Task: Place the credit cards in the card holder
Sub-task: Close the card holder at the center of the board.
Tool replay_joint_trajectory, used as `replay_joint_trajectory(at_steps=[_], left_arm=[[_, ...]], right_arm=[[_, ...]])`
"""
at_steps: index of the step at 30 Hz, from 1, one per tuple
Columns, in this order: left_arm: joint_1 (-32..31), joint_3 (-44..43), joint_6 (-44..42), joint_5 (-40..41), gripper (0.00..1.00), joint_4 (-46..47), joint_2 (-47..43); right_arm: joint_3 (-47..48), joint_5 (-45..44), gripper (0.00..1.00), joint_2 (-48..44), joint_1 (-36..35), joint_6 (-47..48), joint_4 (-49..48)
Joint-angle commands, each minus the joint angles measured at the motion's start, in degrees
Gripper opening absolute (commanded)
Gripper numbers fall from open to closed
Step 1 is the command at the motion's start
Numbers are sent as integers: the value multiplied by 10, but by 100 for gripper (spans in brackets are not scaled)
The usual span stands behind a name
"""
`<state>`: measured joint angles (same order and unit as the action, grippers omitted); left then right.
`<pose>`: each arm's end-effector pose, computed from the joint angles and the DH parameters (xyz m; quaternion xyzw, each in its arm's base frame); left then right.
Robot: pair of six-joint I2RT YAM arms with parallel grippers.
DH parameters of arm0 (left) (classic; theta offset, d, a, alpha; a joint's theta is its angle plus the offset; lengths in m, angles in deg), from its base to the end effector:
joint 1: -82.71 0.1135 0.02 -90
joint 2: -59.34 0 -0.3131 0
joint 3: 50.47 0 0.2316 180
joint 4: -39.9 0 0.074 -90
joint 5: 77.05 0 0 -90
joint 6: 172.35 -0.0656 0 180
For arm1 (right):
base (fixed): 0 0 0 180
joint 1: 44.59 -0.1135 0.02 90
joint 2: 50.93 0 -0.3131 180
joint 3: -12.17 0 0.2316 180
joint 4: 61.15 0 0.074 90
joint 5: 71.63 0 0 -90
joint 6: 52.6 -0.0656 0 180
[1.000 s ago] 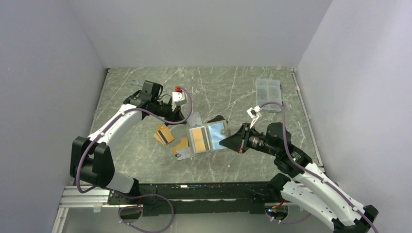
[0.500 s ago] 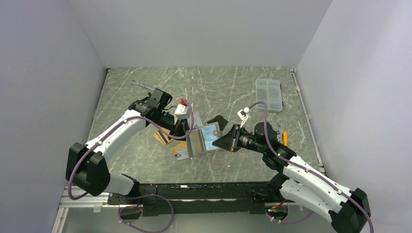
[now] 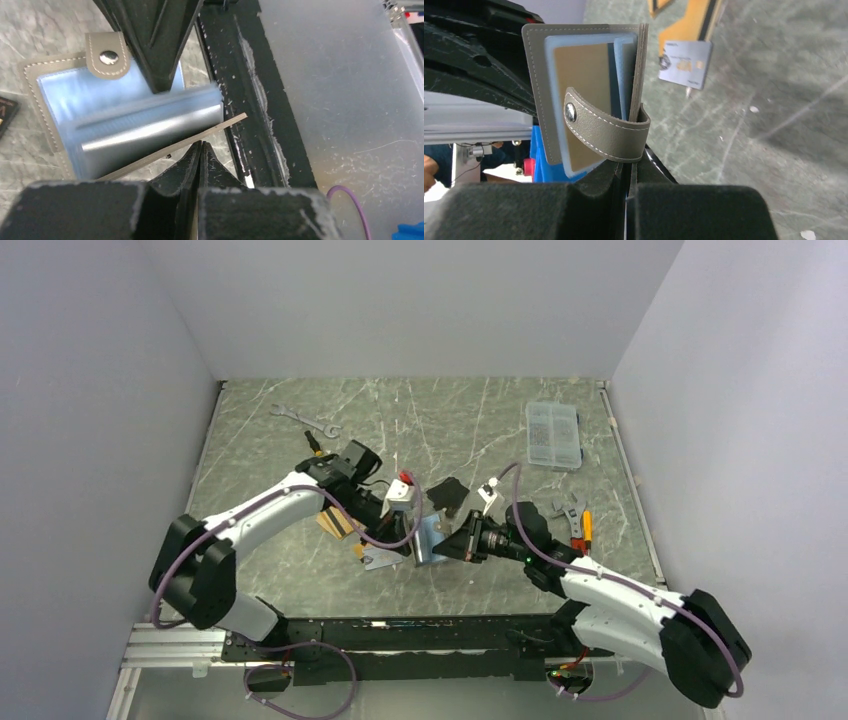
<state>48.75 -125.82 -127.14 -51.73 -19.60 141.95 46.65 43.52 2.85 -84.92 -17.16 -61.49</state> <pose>0.1740 -0.1887 0.3010 0.6083 0.5714 -0.5056 0.2189 0.1190 0.1376 0.2462 -0.0271 0.8039 0.5375 0.2530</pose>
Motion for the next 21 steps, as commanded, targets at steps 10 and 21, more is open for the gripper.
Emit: replay_joint_trajectory(at_steps=[10,21], left_arm=[[-93,-44,3,253,1,85,177],[-172,-73,-4,315,0,65,214]], right_arm=[[-77,26,0,119,9,-1,-141],[-109,-100,22,162,-36,0,-83]])
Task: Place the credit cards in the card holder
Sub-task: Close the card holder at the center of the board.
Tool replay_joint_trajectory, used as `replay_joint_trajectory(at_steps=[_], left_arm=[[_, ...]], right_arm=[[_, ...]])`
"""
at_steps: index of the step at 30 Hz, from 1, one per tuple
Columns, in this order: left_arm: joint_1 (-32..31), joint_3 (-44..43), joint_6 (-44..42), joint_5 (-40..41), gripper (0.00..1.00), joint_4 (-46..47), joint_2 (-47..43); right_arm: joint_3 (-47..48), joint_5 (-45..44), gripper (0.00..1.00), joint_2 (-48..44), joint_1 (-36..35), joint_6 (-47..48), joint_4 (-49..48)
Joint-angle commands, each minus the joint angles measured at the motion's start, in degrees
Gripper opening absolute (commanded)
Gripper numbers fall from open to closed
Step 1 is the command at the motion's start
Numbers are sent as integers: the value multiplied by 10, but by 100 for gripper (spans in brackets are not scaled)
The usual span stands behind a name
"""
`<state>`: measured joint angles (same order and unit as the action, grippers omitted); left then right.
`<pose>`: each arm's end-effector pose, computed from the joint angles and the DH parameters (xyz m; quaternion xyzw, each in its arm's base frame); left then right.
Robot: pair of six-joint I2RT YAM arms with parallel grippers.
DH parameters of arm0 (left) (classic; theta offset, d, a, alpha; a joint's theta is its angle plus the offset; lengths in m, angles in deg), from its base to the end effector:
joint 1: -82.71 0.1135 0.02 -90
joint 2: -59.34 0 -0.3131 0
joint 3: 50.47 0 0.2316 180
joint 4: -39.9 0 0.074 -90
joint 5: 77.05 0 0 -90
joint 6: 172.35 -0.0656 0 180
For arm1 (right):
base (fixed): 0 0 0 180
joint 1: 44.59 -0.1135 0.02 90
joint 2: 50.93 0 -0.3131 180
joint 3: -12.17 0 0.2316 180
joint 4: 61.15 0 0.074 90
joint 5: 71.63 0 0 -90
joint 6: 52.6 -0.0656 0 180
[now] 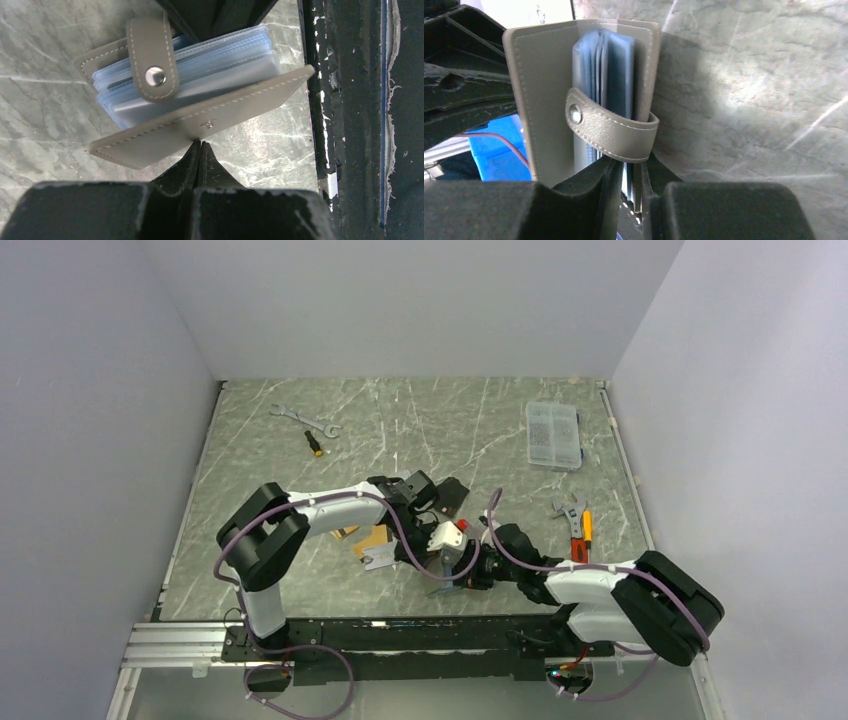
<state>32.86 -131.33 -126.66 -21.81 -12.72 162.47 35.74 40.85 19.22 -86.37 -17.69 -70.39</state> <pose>0.1899 -0.2831 0.2072 0.7195 0.6155 -0.3018 0.1110 0.1174 0.1386 0.1581 0.0160 0.8832 0.4414 0.1579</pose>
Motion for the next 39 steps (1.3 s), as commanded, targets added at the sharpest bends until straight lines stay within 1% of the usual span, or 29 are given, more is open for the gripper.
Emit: replay_joint_trajectory(at_steps=[1,5,6,7,8,10,12,15,19,21,24,26,29,31,34,36,39], left_arm=[[-15,-18,-10,17,0,-4,11],[-23,-28,-13,14,0,-15,21],[-25,-31,-14,13,0,-19,21],[-26,-35,-15,12,0,-23,21],[-27,-37,-17,11,0,-25,20],[-28,-39,-20,4,0,-28,16],[-27,-42,-22,-2,0,-32,13],[-28,-41,-25,-7,0,-37,9],[-27,-41,-29,-10,0,-44,3],[-27,-42,-31,-14,0,-50,-2],[-26,-46,-36,-22,0,-60,-12],[-22,-50,-36,-31,0,-67,-19],[-16,-58,-36,-46,0,-78,-24],[-16,-59,-36,-47,0,-77,-25],[-16,-67,-37,-48,0,-82,-13],[-16,-73,-40,-48,0,-85,-5],[-16,-77,-41,-48,0,-85,-1]], right_arm=[[4,-93,24,-7,-30,7,25],[27,-177,31,-42,-63,14,118],[34,-201,37,-51,-73,12,143],[38,-221,40,-61,-83,10,165],[42,-254,43,-67,-90,7,183],[51,-292,46,-73,-107,-1,219],[64,-332,47,-66,-130,-14,268],[85,-377,47,-43,-164,-37,303],[117,-435,42,-13,-197,-64,354],[126,-449,40,-8,-207,-71,363],[119,-446,40,-14,-212,-62,345],[105,-424,43,-22,-213,-47,313],[87,-408,50,-38,-216,-46,289],[87,-424,56,-61,-216,-56,313],[92,-453,60,-98,-217,-68,365],[98,-467,61,-101,-218,-83,399],[107,-485,61,-78,-220,-102,433]])
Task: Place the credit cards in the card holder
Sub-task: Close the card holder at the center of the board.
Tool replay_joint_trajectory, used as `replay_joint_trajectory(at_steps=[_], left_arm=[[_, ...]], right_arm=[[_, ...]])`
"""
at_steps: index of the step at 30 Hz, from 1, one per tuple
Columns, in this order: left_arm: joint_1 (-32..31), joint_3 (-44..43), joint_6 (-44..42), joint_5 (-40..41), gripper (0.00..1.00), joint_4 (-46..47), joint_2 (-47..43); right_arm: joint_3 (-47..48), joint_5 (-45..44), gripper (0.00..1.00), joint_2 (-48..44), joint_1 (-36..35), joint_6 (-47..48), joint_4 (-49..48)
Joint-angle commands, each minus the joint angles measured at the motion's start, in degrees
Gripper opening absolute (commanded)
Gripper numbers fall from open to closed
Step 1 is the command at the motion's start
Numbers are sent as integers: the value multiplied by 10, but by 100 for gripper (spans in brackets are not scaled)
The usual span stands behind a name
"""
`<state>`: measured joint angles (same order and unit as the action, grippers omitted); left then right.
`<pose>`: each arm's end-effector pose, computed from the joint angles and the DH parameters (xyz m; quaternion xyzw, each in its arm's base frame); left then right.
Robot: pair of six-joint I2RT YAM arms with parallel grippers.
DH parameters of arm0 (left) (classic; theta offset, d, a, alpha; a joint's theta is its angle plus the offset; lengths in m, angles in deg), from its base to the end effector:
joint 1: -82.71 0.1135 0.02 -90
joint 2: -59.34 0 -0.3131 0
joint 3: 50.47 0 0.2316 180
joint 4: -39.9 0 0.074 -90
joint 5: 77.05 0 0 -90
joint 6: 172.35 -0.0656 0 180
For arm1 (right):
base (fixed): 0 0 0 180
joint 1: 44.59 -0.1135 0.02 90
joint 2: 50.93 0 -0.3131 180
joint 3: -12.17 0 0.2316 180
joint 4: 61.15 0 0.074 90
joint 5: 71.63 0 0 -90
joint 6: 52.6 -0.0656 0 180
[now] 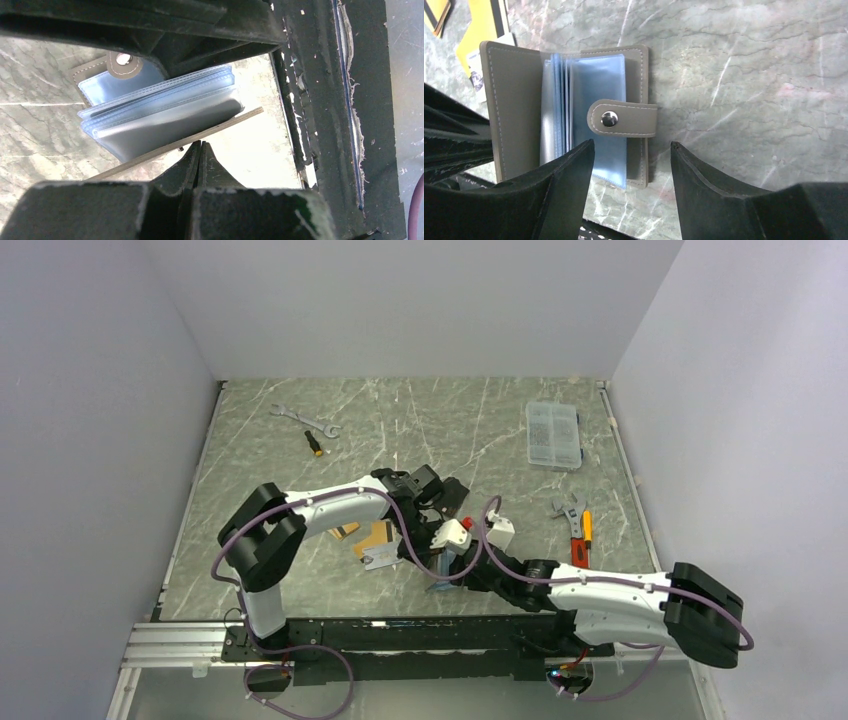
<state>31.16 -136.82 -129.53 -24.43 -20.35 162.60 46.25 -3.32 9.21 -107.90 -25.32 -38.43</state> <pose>0.1811 -0.2922 0.2279 0.7377 0.5858 -0.3222 0.0937 0.0940 0.1330 0.1818 0.0615 0.9196 0.2282 0.3138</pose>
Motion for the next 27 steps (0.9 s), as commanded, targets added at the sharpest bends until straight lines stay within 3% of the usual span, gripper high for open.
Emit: replay_joint_trajectory(at_steps=[1,11,17,22,25,27], left_arm=[[1,-23,-13,-21,0,-9,-1],[1,-32,-16,-26,0,-16,14],[1,-53,-20,-28,0,-24,30],[-1,-65,-24,-30,0,-32,43],[-3,-73,-25,-31,0,-37,50],[-5,-81,-24,-30,0,-40,54]], right_arm=[[8,-47,60,33,-6,-27,113],[60,-131,52,66,-15,-34,125],[34,-132,23,29,-19,-38,92],[4,-134,9,-8,-20,-65,86],[-25,-135,9,-50,-20,-83,73],[-55,-129,15,-81,-19,-88,46]])
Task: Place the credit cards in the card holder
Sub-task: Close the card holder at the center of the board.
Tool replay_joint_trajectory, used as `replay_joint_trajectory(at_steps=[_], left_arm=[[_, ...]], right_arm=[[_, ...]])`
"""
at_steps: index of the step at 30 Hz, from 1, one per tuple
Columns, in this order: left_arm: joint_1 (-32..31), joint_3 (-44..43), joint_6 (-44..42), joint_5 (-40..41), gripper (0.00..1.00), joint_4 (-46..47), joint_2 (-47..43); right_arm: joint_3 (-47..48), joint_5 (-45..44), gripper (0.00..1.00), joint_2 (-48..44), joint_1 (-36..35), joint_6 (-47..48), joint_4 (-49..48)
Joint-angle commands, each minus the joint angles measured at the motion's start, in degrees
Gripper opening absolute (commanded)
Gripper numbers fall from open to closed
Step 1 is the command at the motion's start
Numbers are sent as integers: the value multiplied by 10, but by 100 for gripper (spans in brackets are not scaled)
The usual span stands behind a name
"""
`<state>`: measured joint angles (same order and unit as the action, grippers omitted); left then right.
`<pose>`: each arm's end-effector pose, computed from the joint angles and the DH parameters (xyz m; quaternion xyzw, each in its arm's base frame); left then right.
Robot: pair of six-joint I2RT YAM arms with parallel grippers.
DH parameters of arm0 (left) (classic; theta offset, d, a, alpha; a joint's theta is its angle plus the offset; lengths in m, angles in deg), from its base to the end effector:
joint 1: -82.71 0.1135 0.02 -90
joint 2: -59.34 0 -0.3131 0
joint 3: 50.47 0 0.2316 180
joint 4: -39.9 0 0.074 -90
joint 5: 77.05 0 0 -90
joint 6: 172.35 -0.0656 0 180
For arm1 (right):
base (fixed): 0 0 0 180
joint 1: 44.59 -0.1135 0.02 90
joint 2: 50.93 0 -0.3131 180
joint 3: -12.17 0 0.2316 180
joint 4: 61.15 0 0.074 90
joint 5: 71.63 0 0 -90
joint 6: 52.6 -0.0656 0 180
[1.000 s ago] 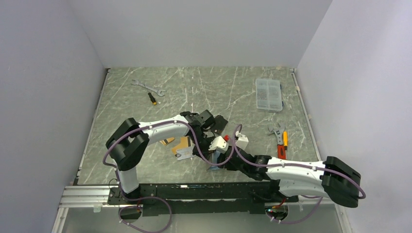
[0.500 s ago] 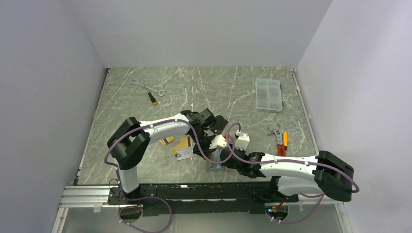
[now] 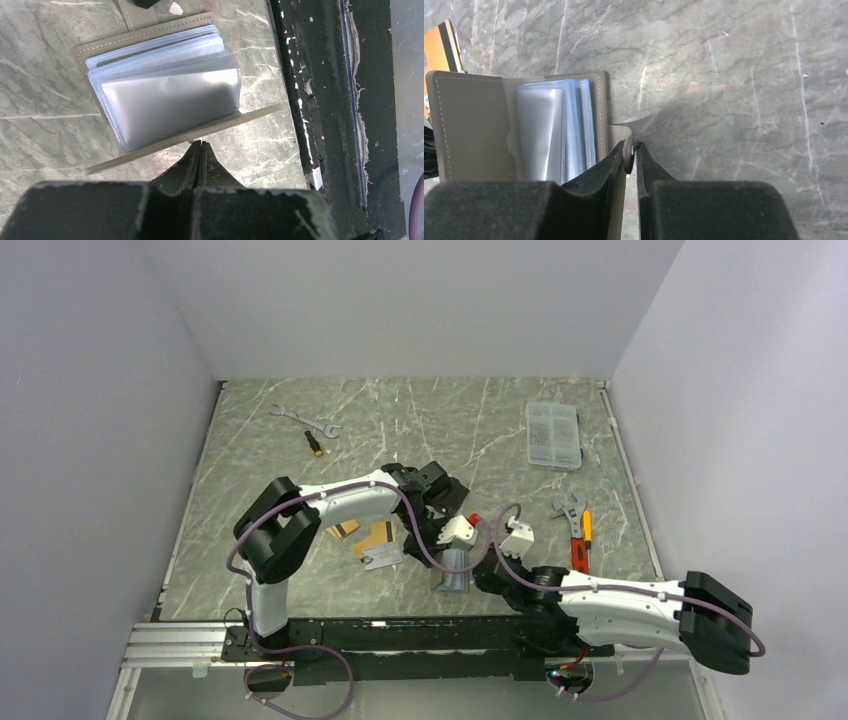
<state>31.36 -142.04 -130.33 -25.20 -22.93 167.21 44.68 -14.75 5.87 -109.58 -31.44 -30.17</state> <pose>0.1945 -0.3081 0.2232 0.7372 0.5854 -0.3278 0.0799 0.0888 0.1055 0.1743 0.1157 0.9115 0.1565 0.3624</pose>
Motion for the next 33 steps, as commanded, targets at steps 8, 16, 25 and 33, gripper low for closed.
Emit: replay_joint_trajectory(at_steps=[8,16,25,33], left_arm=[[-30,-82,-19,-25,0,-32,44],[-46,-112,-16,-4,0,-29,90],[-54,-105,4,50,0,-6,122],[-64,-80,4,85,0,15,130]], right_arm=[[-124,52,5,-136,41,-26,-129],[-174,156,0,-206,130,-7,-171],[-180,231,2,-181,180,0,-203],[-135,210,28,-227,210,-1,-90]])
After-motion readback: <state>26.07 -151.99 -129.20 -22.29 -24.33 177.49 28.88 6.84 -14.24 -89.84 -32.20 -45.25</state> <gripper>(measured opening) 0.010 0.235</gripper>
